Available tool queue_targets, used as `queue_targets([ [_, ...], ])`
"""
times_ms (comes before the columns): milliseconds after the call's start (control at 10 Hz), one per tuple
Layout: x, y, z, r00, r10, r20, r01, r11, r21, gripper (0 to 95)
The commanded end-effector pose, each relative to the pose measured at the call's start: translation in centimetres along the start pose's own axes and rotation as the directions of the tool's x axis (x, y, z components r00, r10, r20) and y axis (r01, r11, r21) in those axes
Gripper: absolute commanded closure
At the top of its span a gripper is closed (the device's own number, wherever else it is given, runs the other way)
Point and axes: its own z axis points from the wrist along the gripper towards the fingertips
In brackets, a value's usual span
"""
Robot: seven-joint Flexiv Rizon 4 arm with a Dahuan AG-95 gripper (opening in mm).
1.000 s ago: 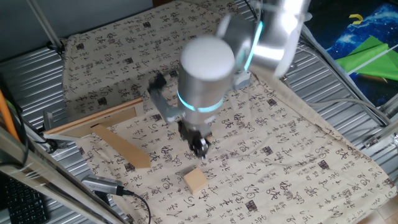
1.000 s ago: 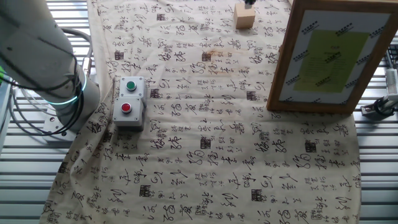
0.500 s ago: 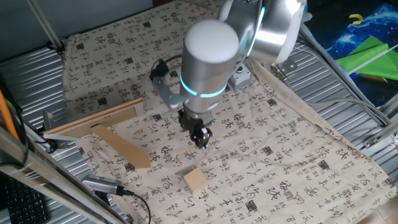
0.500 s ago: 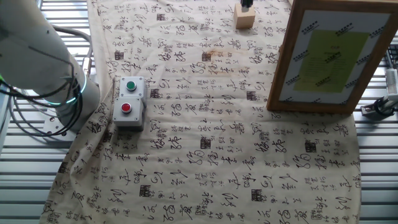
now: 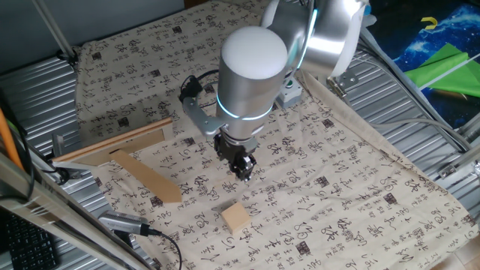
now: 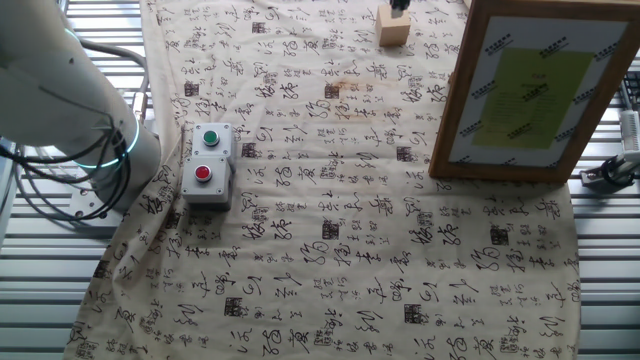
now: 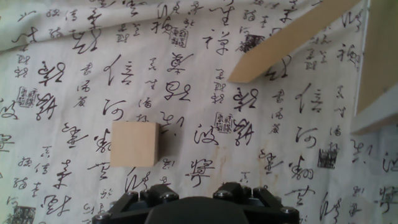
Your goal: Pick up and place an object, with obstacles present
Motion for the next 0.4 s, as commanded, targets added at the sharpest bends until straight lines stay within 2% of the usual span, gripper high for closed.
queue_targets([
  [100,-0.39,0.05,0.1,1.0,-0.029,0.005,0.029,1.0,-0.009,38.0],
  [400,-0.43,0.05,0.11,0.999,-0.051,0.004,0.051,0.999,-0.017,38.0],
])
